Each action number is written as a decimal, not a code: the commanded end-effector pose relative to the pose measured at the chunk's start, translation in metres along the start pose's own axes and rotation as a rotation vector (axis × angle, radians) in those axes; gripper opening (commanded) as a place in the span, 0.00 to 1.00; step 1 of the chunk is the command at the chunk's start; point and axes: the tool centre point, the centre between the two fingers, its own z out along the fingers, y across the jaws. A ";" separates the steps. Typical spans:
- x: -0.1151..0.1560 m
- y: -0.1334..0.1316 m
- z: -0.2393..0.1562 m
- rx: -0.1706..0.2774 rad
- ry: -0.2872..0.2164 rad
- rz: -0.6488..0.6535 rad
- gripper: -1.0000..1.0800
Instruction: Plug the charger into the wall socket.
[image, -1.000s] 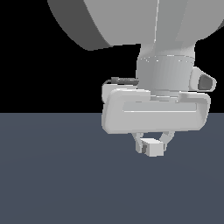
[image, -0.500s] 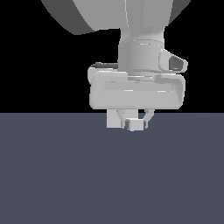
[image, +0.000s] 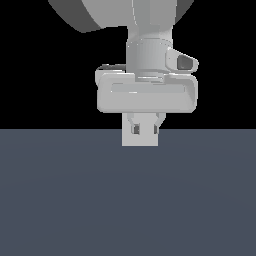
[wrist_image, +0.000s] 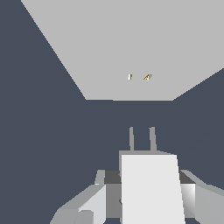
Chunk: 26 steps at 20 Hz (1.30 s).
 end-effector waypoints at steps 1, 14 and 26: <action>0.003 -0.001 -0.002 -0.002 -0.001 0.007 0.00; 0.012 -0.001 0.000 -0.002 -0.001 0.008 0.00; 0.049 0.000 0.009 -0.002 -0.001 0.008 0.00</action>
